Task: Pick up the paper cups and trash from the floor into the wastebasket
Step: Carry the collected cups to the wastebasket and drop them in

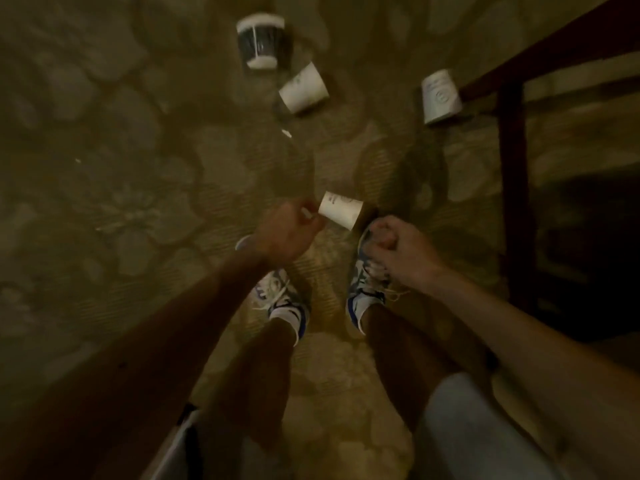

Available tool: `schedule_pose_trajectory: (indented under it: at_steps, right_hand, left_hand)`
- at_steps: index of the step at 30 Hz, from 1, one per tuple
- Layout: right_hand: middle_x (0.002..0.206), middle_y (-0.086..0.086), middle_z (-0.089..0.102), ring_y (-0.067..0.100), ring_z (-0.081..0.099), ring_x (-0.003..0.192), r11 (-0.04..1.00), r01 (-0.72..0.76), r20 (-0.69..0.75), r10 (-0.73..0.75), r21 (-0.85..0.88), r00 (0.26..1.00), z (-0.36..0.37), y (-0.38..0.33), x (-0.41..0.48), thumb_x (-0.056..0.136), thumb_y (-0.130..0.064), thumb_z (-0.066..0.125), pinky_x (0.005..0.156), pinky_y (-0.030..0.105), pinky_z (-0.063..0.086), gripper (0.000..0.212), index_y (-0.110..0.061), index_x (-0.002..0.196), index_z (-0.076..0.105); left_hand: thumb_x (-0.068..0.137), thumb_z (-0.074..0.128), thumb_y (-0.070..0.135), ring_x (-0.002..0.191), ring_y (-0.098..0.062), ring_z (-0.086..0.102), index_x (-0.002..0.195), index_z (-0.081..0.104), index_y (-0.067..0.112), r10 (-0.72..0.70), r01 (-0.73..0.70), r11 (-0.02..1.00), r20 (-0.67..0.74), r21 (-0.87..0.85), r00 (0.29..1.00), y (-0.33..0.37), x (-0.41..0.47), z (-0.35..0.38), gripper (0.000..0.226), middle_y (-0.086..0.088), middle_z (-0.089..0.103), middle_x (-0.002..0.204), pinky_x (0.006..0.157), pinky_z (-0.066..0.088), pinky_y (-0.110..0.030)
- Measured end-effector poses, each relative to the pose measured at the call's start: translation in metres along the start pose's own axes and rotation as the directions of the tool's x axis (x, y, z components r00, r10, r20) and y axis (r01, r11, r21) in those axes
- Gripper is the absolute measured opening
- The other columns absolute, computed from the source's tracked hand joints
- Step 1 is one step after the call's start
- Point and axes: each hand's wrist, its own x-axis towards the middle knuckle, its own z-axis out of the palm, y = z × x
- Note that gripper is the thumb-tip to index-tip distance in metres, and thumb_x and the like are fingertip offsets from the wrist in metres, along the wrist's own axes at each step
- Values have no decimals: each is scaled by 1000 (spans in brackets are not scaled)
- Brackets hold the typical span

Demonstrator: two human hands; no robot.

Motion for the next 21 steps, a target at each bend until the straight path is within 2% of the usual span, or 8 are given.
schedule_pose_trajectory:
  at_steps: [4, 8, 10, 11, 13, 15, 18, 21]
  right_hand:
    - [126, 1, 54, 18, 53, 114, 995, 57, 4, -57, -88, 998, 17, 39, 79, 88, -24, 72, 82, 30, 47, 45, -19, 128, 53]
    - [143, 6, 39, 24, 42, 127, 925, 151, -42, -177, -348, 983, 33, 64, 141, 81, -37, 77, 98, 36, 39, 73, -19, 142, 40]
    - [145, 8, 36, 26, 36, 131, 869, 212, -19, -246, -446, 969, 41, 70, 165, 73, -46, 81, 98, 34, 34, 90, -18, 145, 35]
    - [145, 9, 36, 26, 36, 131, 843, 238, -7, -275, -483, 961, 45, 73, 175, 70, -48, 83, 97, 35, 34, 95, -16, 145, 34]
    - [140, 10, 39, 27, 41, 125, 774, 295, 6, -352, -560, 936, 50, 75, 192, 66, -48, 85, 91, 34, 37, 93, -14, 140, 39]
    - [132, 8, 42, 25, 44, 118, 702, 336, 11, -423, -628, 906, 52, 74, 204, 68, -45, 84, 83, 29, 34, 80, -13, 131, 45]
    - [124, 1, 48, 14, 43, 108, 672, 428, 83, -481, -605, 873, 49, 69, 220, 69, -44, 82, 81, 27, 32, 71, -17, 126, 50]
    - [123, -6, 52, 8, 43, 107, 693, 471, 123, -489, -545, 863, 32, 59, 230, 67, -44, 84, 88, 29, 37, 73, -24, 130, 52]
  left_hand:
    - [97, 59, 37, 75, -7, 61, 123, 54, 27, -39, 39, 996, 6, -76, 999, -46, 75, 35, 29, 10, 58, 90, 56, 46, -27]
    - [95, 60, 42, 91, -15, 62, 138, 48, 24, -33, 32, 995, -13, -94, 999, -76, 131, 59, 48, 4, 56, 112, 74, 55, -36]
    - [94, 61, 44, 100, -17, 62, 139, 46, 24, -18, 13, 983, -25, -182, 1000, -84, 152, 68, 52, 4, 58, 118, 81, 57, -40]
    - [93, 62, 46, 98, -15, 62, 138, 47, 24, -8, -1, 981, -47, -195, 999, -87, 161, 71, 53, 6, 59, 115, 80, 57, -37]
    - [91, 62, 51, 87, 0, 58, 132, 53, 28, 32, -49, 986, -111, -157, 993, -91, 174, 76, 48, 16, 58, 100, 71, 49, -18]
    - [92, 62, 48, 81, 3, 58, 126, 59, 29, 81, -97, 979, -93, -178, 992, -92, 183, 77, 39, 16, 62, 97, 58, 44, -11]
    - [99, 55, 37, 85, -6, 64, 116, 63, 30, 187, -184, 968, 4, -171, 982, -87, 192, 69, 20, 1, 67, 110, 58, 53, -13]
    - [102, 46, 36, 85, -21, 67, 105, 61, 34, 217, -204, 970, 99, -131, 971, -74, 198, 59, 15, 0, 66, 105, 66, 61, -36]
